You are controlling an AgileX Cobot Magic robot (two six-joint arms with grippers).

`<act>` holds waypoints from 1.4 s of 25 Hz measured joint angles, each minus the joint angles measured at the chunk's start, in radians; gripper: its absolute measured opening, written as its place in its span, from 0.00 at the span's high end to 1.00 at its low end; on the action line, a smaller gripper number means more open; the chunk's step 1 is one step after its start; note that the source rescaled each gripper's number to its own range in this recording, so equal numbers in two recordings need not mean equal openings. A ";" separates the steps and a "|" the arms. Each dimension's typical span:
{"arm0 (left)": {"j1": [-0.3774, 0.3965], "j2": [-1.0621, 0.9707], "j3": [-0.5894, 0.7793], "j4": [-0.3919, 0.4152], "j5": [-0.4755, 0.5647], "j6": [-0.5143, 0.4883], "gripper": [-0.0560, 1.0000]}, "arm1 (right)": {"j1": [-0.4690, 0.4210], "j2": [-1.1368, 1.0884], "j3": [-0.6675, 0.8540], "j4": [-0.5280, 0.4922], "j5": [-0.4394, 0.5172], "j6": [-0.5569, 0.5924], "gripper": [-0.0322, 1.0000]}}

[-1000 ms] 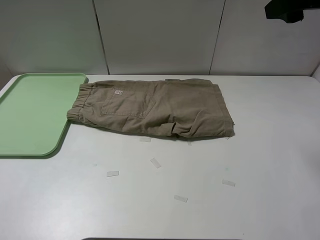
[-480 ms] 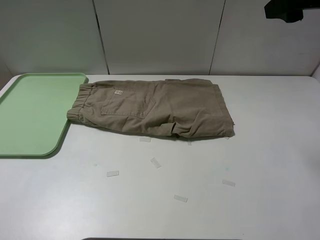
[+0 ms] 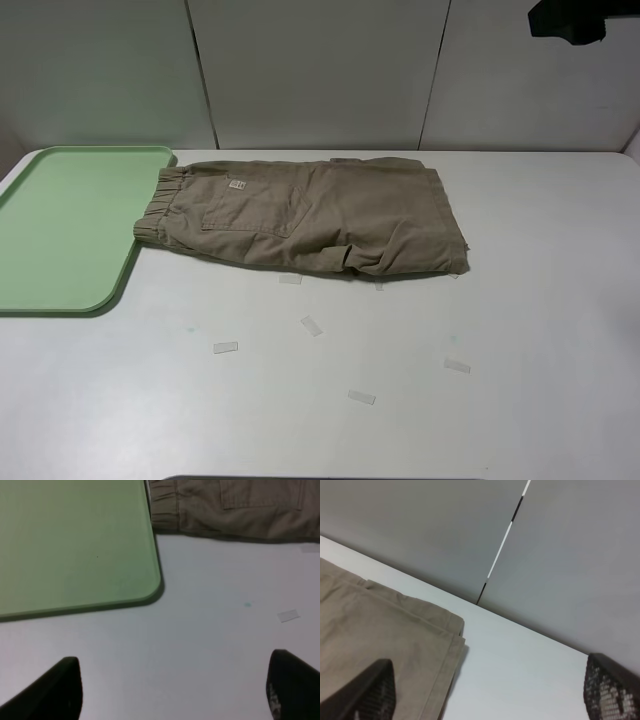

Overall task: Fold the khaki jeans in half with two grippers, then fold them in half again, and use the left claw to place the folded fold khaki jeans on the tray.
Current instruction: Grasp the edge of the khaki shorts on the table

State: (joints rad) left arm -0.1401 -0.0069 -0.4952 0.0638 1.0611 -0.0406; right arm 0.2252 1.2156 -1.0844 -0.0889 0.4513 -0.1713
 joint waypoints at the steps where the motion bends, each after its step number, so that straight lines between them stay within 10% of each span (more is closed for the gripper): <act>1: 0.000 0.000 0.000 0.000 0.000 0.000 0.13 | 0.000 0.000 0.000 0.006 0.000 0.000 0.16; 21: 0.000 0.000 0.000 0.000 0.000 0.000 0.13 | 0.000 0.187 0.000 0.048 0.016 -0.002 0.16; 35: 0.000 0.000 0.000 0.000 0.000 0.000 0.13 | 0.000 0.412 -0.022 0.490 -0.026 -0.306 0.16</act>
State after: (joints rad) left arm -0.1401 -0.0069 -0.4952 0.0638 1.0611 -0.0406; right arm 0.2252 1.6272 -1.1062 0.4013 0.4257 -0.4772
